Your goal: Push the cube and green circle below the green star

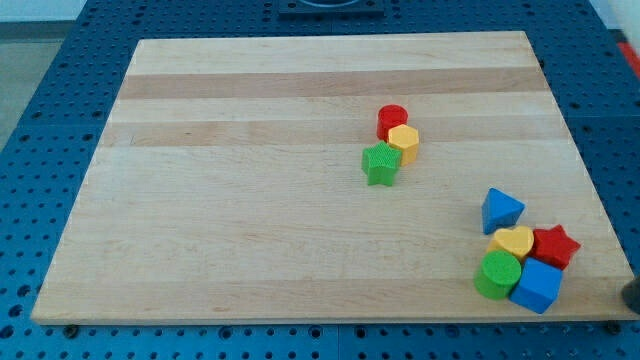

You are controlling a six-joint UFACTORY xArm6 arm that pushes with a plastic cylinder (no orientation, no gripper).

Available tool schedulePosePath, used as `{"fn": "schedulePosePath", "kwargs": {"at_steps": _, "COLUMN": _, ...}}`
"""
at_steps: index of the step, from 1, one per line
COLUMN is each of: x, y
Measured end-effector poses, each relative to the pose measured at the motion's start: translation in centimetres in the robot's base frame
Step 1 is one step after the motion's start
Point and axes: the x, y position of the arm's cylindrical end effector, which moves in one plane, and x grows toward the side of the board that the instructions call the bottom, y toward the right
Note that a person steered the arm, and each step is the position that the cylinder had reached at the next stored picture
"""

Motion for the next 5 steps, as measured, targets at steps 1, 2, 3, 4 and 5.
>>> {"fn": "schedulePosePath", "kwargs": {"at_steps": 1, "x": -0.2, "y": -2.7}}
{"fn": "schedulePosePath", "kwargs": {"at_steps": 2, "x": 0.1, "y": -5.3}}
{"fn": "schedulePosePath", "kwargs": {"at_steps": 3, "x": 0.0, "y": -7.5}}
{"fn": "schedulePosePath", "kwargs": {"at_steps": 4, "x": 0.0, "y": -12.0}}
{"fn": "schedulePosePath", "kwargs": {"at_steps": 5, "x": -2.0, "y": -16.3}}
